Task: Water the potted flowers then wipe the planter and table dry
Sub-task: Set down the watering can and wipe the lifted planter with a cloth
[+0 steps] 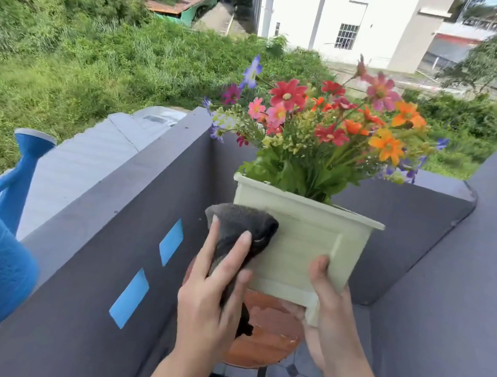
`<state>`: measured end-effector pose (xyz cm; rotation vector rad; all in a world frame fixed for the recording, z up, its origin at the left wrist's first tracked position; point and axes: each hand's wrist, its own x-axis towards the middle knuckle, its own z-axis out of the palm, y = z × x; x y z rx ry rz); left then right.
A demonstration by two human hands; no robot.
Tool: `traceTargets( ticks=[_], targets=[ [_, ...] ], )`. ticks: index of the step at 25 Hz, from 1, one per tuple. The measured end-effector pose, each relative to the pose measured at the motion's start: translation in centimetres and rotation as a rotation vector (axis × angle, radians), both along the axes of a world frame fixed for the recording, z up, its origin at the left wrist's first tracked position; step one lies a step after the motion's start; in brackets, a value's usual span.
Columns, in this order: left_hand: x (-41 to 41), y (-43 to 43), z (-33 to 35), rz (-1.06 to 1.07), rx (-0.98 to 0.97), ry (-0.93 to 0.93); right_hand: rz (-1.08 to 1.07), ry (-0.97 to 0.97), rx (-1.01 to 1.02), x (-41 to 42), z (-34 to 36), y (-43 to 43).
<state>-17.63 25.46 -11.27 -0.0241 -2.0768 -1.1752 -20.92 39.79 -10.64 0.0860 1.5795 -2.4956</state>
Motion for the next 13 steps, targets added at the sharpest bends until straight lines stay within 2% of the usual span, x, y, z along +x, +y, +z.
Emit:
traceTargets(
  ticks=[2, 5, 10, 13],
  targets=[
    [-0.6, -0.2, 0.6, 0.005, -0.180, 0.010, -0.019, -0.046, -0.023, 0.5, -0.5, -0.3],
    [-1.8, -0.2, 2.5, -0.002, -0.155, -0.003, -0.033, -0.069, -0.041, 0.9, -0.5, -0.7],
    [1.5, -1.4, -1.9, -0.187, -0.242, -0.021, -0.045, 0.003, -0.041, 0.1, 0.7, 0.7],
    [1.6, -1.5, -2.2, -0.184, -0.273, -0.026, -0.030, 0.022, -0.050, -0.3, 0.9, 1.5]
  ],
)
